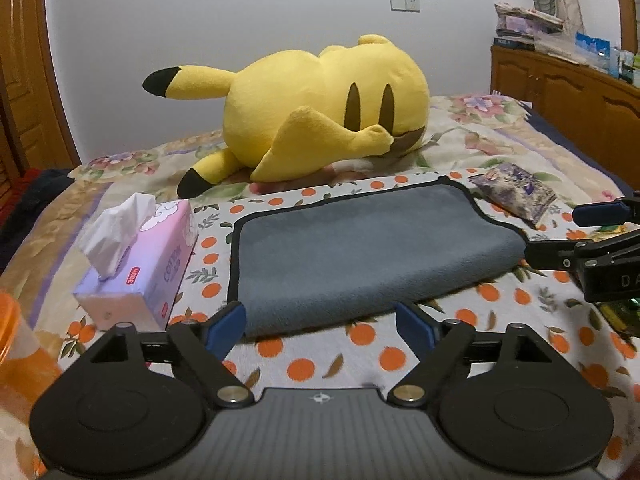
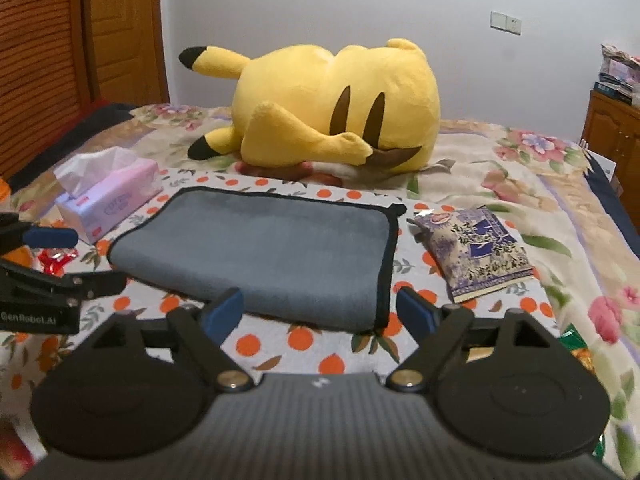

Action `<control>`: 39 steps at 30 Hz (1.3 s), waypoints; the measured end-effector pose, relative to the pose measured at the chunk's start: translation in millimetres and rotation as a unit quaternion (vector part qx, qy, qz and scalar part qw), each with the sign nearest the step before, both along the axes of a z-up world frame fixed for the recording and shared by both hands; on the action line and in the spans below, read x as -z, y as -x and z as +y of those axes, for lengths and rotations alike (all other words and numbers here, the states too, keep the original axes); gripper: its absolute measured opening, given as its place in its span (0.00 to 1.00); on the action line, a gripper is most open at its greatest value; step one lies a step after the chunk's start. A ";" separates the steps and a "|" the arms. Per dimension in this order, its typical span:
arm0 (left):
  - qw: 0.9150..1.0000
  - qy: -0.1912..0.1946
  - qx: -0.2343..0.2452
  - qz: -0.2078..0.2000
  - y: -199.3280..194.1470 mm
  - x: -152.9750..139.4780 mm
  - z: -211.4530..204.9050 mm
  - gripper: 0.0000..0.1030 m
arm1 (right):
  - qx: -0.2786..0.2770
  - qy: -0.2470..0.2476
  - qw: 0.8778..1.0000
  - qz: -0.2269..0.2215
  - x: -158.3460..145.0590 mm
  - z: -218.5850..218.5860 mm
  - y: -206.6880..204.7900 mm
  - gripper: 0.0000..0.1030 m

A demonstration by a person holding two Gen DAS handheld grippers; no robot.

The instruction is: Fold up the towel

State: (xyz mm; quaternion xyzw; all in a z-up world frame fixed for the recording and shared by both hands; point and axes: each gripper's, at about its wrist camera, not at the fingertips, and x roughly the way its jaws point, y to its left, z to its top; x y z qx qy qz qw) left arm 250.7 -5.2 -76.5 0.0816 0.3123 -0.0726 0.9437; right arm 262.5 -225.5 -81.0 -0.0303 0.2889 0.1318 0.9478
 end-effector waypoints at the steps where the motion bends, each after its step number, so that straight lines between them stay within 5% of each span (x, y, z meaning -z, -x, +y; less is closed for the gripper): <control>1: 1.000 0.001 -0.001 -0.001 4.3 -1.9 -0.8 0.83 | 0.000 0.000 1.000 -0.002 -1.5 -0.1 3.7 0.83; 5: 1.000 0.000 -0.006 -0.005 18.9 -9.3 -6.7 0.89 | 0.003 0.001 1.000 -0.008 -9.0 -0.2 16.0 0.95; 12: 1.000 -0.009 0.003 -0.012 38.9 -18.6 -16.2 0.95 | 0.002 -0.003 1.000 -0.013 -15.9 -0.1 34.0 1.00; 39: 0.999 0.000 -0.009 -0.045 125.9 -90.9 -16.7 1.00 | 0.028 -0.025 0.998 -0.048 -71.7 -29.6 117.8 1.00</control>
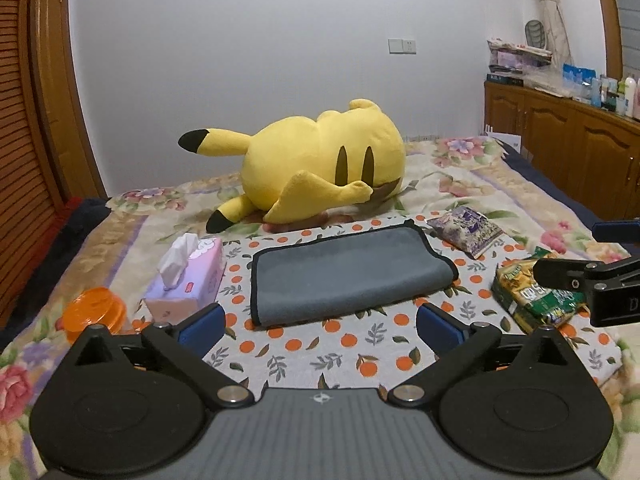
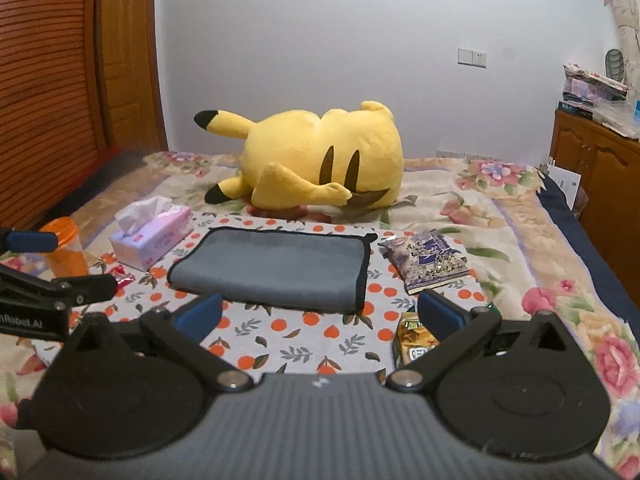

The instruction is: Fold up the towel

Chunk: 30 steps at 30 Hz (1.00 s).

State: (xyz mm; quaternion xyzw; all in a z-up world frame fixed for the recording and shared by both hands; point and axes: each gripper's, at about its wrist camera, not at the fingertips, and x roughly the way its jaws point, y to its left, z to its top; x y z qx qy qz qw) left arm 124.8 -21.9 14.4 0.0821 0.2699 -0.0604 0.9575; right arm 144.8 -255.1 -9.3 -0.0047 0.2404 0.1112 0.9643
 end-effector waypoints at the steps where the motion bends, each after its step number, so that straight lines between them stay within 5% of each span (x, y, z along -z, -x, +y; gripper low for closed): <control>1: 1.000 -0.002 0.002 -0.001 2.8 -1.5 -0.5 1.00 | 0.000 -0.001 1.000 -0.002 -1.7 -1.1 2.9 1.00; 13: 0.999 -0.009 -0.037 0.005 38.2 -2.1 3.7 1.00 | 0.004 -0.010 1.000 -0.011 -8.2 -10.6 36.0 1.00; 30: 0.999 -0.004 -0.035 0.017 74.2 16.3 9.5 1.00 | 0.003 -0.007 1.000 0.000 7.2 -14.7 68.6 1.00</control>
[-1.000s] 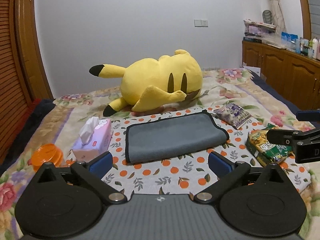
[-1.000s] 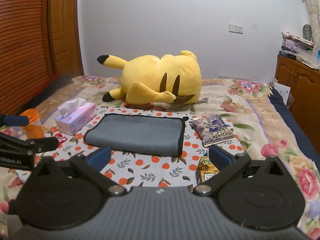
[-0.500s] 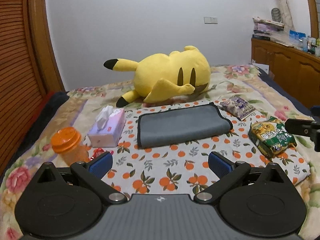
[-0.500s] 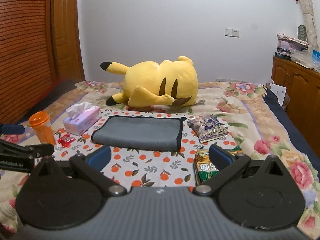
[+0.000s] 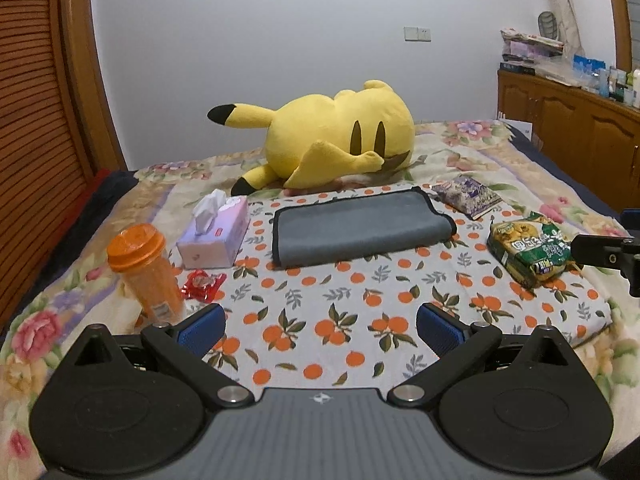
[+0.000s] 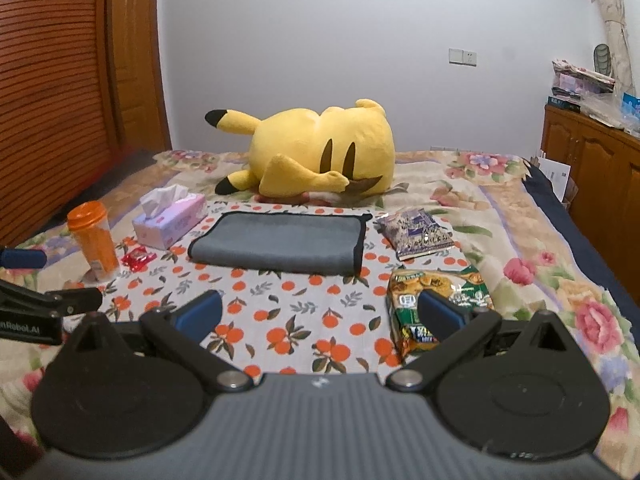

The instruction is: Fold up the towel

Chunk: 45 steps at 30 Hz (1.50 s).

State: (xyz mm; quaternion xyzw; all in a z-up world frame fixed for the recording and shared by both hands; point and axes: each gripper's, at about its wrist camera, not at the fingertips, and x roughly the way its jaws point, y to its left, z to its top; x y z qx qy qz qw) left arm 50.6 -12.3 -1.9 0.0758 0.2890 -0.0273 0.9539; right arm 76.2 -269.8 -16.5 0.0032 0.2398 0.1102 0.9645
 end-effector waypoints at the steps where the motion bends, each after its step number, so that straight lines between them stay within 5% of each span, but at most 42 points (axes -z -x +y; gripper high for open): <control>1: 1.000 0.001 -0.001 0.001 1.8 1.1 0.9 1.00 | 0.000 -0.001 1.000 0.000 0.8 0.0 1.9 1.00; 23: 1.000 0.006 -0.014 0.016 27.4 32.6 11.8 1.00 | 0.009 -0.010 1.000 0.010 15.3 -1.2 22.3 1.00; 45: 0.999 -0.007 -0.019 -0.030 45.9 34.1 12.8 1.00 | 0.022 0.011 1.000 0.002 27.3 1.6 26.7 1.00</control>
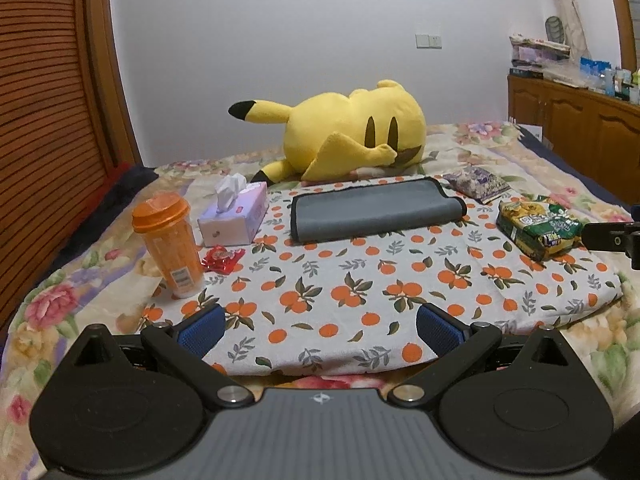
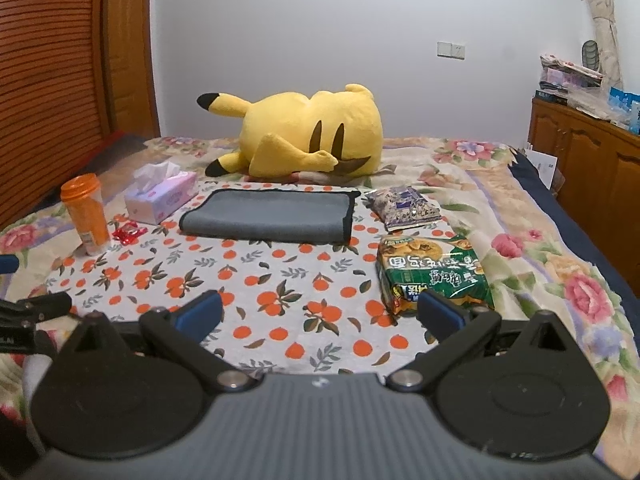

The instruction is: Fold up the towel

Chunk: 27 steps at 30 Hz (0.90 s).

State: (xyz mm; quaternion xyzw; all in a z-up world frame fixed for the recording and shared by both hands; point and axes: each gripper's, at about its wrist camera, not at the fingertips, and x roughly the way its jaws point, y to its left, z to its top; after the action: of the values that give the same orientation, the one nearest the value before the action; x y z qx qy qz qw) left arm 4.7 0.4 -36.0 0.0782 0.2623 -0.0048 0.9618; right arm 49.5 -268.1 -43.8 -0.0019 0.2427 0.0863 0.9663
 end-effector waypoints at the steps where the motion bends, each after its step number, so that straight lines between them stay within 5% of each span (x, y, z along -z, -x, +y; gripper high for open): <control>1: 1.000 0.001 -0.001 -0.002 0.3 -0.6 0.8 1.00 | 0.001 -0.001 1.000 -0.001 -0.1 -0.4 0.6 1.00; 27: 0.997 0.023 0.000 -0.071 16.1 -13.1 5.7 1.00 | 0.013 -0.020 0.998 -0.052 -7.2 -8.5 13.0 1.00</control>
State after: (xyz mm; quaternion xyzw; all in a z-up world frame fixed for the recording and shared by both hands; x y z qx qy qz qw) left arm -11.4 6.1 -22.9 0.0561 0.1935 -0.0056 0.9795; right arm 36.5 -276.7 -36.7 0.0161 0.1908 0.0784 0.9784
